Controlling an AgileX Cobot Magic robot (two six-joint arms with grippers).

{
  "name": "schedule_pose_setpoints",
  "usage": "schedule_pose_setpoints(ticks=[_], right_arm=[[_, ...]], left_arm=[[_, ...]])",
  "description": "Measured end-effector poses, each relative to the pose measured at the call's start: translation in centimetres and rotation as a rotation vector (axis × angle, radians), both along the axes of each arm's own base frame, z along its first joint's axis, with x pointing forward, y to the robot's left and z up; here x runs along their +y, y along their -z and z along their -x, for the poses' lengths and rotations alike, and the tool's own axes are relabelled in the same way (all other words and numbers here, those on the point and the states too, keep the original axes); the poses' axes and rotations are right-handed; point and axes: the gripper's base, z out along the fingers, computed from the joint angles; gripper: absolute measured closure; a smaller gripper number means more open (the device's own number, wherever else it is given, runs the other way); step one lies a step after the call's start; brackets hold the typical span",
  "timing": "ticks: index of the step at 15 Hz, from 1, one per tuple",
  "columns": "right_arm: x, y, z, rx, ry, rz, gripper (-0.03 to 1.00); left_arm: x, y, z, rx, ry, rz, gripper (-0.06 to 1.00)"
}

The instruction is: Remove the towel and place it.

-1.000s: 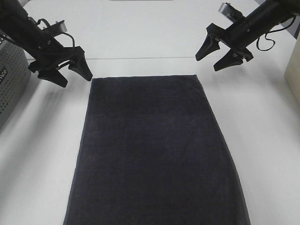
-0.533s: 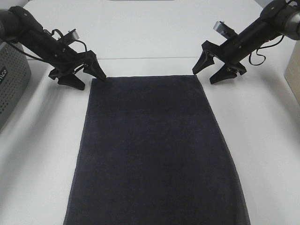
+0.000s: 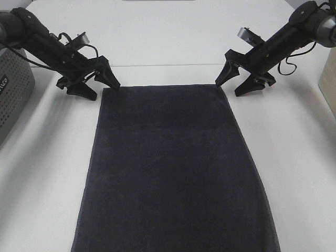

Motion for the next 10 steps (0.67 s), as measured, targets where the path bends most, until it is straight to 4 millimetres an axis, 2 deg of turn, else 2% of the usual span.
schedule_pose_setpoints(ticks=[3,5,8,10], right_arm=[[0.5,0.2,0.0,0.002,-0.014,0.016,0.24],[1.8,0.8,0.1,0.007,-0.032,0.010,0.27],[5.3,1.0,0.1,-0.026,-0.066,0.012,0.32],[6.4,1.2,0.2,-0.033,-0.073,0.031,0.41]], left_arm=[[-0.5,0.0,0.0,-0.002,0.006,-0.022,0.14],[-2.1,0.2,0.2,-0.004,0.024,-0.031,0.19],[-4.9,0.6,0.6,-0.001,0.032,-0.021,0.23],[-6.1,0.8,0.7,0.001,0.030,-0.019,0.29]])
